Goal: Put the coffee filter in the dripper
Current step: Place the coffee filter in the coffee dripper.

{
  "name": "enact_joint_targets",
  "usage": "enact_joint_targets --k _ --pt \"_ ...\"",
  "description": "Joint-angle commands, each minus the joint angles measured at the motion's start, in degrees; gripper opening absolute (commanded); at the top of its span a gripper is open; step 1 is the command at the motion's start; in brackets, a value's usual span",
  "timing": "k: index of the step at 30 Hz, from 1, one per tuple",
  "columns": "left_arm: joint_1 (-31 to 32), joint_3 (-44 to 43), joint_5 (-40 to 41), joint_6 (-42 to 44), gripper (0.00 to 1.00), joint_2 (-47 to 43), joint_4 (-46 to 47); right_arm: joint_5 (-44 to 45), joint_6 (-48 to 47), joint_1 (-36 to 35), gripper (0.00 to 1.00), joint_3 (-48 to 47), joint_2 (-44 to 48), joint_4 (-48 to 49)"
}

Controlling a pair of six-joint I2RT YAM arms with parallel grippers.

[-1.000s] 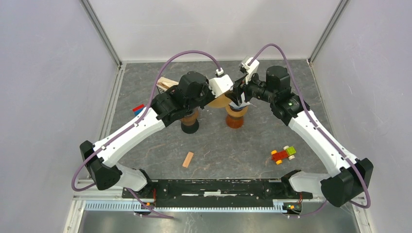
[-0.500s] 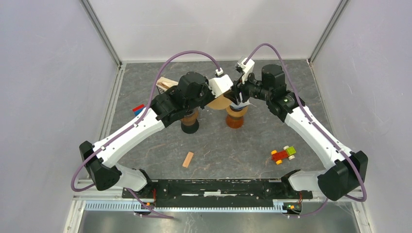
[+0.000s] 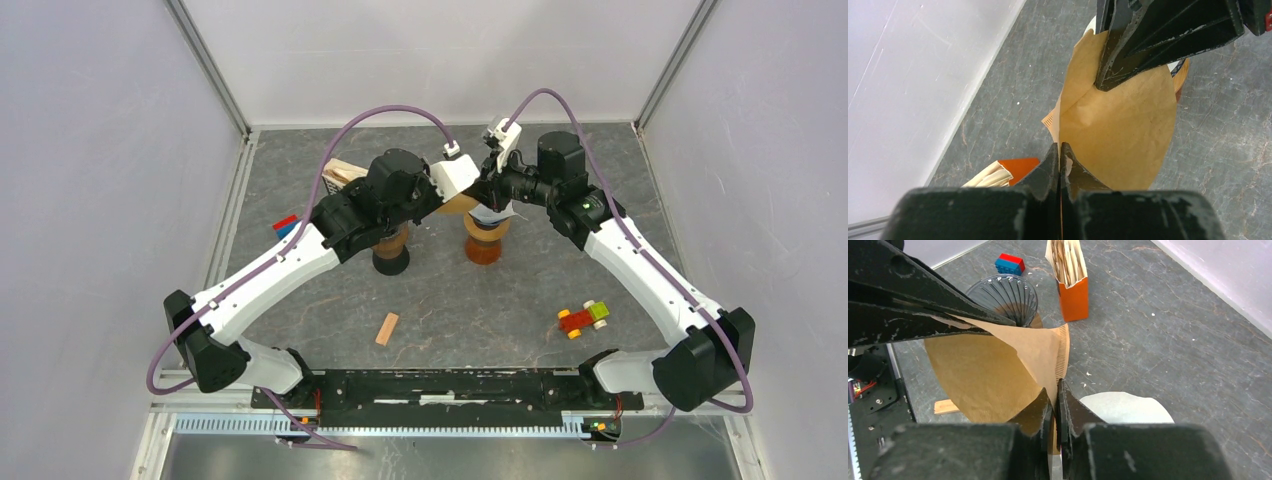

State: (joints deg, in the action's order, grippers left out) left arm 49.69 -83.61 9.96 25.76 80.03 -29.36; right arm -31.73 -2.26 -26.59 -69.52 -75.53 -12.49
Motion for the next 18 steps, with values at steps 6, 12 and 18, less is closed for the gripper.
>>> enact_joint_targets --k 6,12,18 --pt "0.0 0.5 0.8 -2.0 0.02 -1.0 3.7 -0.6 0.4 0.1 0.0 0.2 0.9 3.0" --pt "0.0 0.6 0.8 -1.7 0.02 -0.8 3.8 -0.2 0.2 0.1 0.37 -0.4 1.0 2.8" --pt "0.0 0.8 0.3 -1.7 0.02 -1.0 3.8 -0.6 -0.3 0.1 0.53 -2.1 0.1 2.0"
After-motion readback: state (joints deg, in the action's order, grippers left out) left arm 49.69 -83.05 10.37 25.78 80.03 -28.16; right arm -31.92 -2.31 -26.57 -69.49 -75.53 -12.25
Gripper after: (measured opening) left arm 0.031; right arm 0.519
